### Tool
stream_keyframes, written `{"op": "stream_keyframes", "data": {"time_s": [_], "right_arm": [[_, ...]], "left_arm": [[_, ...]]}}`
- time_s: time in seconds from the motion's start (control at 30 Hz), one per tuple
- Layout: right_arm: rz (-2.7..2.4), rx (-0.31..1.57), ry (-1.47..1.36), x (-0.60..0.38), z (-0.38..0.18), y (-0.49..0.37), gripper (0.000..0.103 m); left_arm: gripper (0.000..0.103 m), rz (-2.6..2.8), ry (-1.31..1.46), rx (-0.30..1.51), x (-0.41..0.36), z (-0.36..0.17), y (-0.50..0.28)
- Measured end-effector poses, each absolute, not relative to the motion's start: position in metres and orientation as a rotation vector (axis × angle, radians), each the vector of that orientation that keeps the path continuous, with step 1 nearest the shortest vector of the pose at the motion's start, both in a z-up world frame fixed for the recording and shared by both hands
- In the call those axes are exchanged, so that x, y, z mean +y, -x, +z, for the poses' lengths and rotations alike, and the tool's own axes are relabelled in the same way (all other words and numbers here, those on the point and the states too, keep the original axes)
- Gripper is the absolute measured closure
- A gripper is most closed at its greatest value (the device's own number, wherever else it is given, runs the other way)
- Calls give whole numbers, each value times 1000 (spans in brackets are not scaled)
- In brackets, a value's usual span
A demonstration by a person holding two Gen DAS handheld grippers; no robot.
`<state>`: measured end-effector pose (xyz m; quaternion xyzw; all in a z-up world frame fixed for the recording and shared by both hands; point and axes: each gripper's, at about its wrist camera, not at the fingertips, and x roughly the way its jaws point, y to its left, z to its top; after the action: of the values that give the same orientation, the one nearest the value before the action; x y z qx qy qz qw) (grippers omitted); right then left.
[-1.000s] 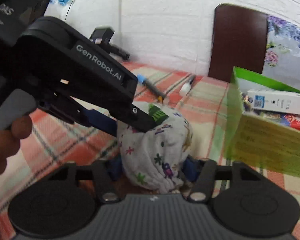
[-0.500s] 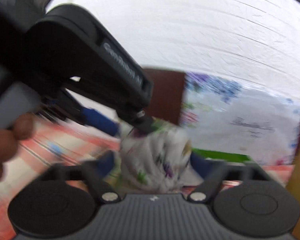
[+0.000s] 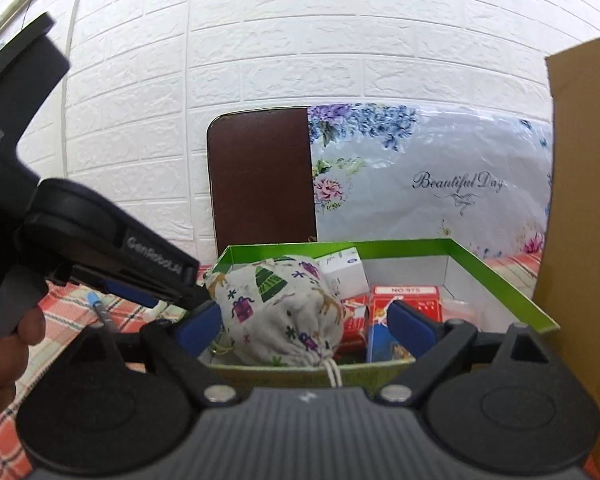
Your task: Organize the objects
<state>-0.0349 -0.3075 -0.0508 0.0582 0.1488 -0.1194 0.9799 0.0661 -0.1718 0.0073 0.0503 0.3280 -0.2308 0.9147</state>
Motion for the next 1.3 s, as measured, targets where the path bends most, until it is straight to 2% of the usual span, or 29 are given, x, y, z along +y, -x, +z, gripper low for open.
{"op": "stream_keyframes", "data": {"time_s": [0.27,0.57,1.03,1.2,1.3], "right_arm": [[-259,303,-244,-316,-33,69,10],[-268,325,-394,-317,-23,100,10],[-232,328,-439,-288,-21,134,9],[-235,319,-433,-282,-18,139,9],[-237,312,-432,-281,-16,141,9]], "left_arm": [[52,-427,-147,642,-152,19,-31],[43,-387,-176,628,-122,20,2],[6,-386,-188,650,-95,4,39],[0,-369,-183,657,-91,3,45],[0,-364,-189,661,-91,3,46]]}}
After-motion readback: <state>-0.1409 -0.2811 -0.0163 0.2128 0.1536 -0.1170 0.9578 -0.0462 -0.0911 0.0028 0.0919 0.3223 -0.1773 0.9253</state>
